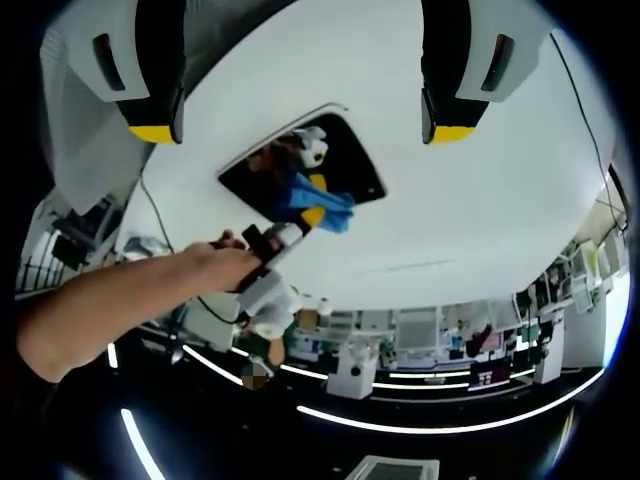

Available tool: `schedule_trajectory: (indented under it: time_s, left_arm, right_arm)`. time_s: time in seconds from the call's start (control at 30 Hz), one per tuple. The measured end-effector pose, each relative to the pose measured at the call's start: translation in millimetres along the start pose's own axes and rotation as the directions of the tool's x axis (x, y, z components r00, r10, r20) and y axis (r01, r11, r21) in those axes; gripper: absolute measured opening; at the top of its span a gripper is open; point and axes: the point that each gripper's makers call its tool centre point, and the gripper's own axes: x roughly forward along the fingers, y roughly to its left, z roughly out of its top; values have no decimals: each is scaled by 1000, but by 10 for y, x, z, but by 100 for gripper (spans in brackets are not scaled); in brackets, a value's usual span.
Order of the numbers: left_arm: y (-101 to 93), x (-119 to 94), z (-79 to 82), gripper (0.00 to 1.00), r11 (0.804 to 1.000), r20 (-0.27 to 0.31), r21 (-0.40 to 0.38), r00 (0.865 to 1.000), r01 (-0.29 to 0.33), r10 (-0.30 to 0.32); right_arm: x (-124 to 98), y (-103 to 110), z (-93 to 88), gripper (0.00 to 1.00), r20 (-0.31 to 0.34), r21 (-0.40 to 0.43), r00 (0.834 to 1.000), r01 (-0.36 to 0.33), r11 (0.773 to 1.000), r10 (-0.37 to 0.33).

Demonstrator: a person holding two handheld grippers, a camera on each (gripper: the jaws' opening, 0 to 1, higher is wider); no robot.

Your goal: Wipe the mirror surface with the cleaning cloth until all visible marks leave the cleaned area.

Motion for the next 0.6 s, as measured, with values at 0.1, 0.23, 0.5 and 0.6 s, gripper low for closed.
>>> schedule_trajectory:
  time_s: [0.1, 0.23, 0.5, 0.6]
  left_arm:
    - [-6, -6, 6, 99, 1000, 0, -1, 1000, -1, 1]
    - [-19, 0, -2, 99, 1000, -2, 0, 1000, 0, 0]
    - [-58, 17, -8, 99, 1000, -2, 1, 1000, 5, -5]
    - [-59, 15, -10, 99, 1000, -2, 0, 1000, 6, -6]
  right_arm:
    - [-7, -8, -3, 1, -1, -3, 1000, 3, 1000, -3]
    - [-13, -20, -10, 1, -4, -8, 1000, 5, 1000, -5]
    - [-50, -89, -56, 1, -11, -11, 1000, 11, 1000, -12]
    - [-76, -132, -83, 1, -14, -10, 1000, 16, 1000, -16]
